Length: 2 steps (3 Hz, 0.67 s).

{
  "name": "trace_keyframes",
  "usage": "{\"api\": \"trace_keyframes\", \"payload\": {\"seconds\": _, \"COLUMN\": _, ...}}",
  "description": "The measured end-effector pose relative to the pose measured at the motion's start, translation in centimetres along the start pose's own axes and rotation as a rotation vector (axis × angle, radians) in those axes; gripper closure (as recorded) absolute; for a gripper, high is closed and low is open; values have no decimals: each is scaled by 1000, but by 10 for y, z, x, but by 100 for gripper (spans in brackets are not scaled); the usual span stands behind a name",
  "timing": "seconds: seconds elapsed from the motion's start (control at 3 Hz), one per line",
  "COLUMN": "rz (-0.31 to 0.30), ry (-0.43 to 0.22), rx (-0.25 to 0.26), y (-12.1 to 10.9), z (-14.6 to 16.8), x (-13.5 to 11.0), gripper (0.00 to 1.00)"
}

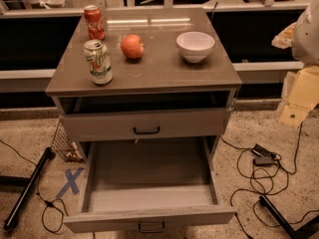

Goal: Place 7up can into middle drawer

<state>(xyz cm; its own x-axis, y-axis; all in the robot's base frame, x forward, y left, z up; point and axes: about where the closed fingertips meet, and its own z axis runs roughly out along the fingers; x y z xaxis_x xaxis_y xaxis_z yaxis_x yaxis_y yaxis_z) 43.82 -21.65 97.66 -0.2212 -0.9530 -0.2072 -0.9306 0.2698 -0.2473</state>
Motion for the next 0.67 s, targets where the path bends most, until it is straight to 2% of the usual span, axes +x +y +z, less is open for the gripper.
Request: {"api": "trace_keyframes", "payload": {"seconds": 0.67, "rz": -13, "ry": -23, "rx": 3, "y": -9, "z": 2, "x": -5, "gripper": 0}}
